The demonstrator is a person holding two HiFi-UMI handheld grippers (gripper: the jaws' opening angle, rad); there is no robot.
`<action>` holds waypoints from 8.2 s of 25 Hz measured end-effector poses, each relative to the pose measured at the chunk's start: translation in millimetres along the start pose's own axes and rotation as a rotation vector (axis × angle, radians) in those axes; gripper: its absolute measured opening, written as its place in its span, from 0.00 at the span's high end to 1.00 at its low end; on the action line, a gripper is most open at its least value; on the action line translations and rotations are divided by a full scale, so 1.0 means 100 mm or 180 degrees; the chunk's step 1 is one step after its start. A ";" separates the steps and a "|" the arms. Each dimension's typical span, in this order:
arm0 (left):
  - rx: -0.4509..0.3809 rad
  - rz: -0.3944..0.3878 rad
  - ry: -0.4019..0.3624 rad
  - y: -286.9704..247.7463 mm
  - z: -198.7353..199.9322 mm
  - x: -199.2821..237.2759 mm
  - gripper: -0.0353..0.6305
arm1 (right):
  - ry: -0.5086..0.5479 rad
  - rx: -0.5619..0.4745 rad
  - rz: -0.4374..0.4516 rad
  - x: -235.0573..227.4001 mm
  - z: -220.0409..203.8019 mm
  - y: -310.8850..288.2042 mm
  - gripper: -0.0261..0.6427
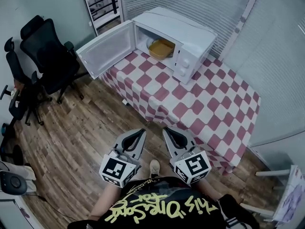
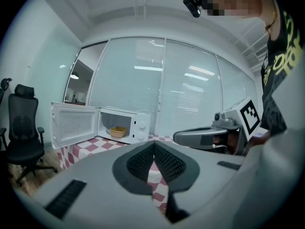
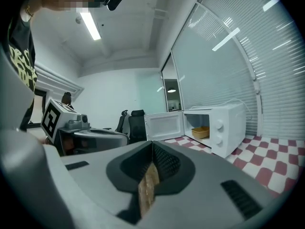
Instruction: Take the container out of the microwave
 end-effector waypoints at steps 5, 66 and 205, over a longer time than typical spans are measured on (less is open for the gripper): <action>0.0035 0.0091 -0.0045 -0.17 0.02 0.07 0.94 | -0.0012 0.0027 0.0108 -0.16 0.03 -0.11 0.95; -0.0062 -0.0253 -0.0136 -1.79 0.37 1.66 0.94 | -0.0085 0.0012 -0.0384 -1.52 0.40 -1.68 0.95; 0.0353 -0.1164 -0.0610 -3.75 -0.27 2.49 0.59 | -0.0463 0.0477 -0.1325 -2.89 -0.33 -2.99 0.58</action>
Point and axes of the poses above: the fingertips, and each gripper's own axes: y backward along the fingers, x to its left, z out of its top, the point moved 3 cm from there along y, backward along the fingers, and after that the axes turned 7 degrees about z, right-handed, at the moved point
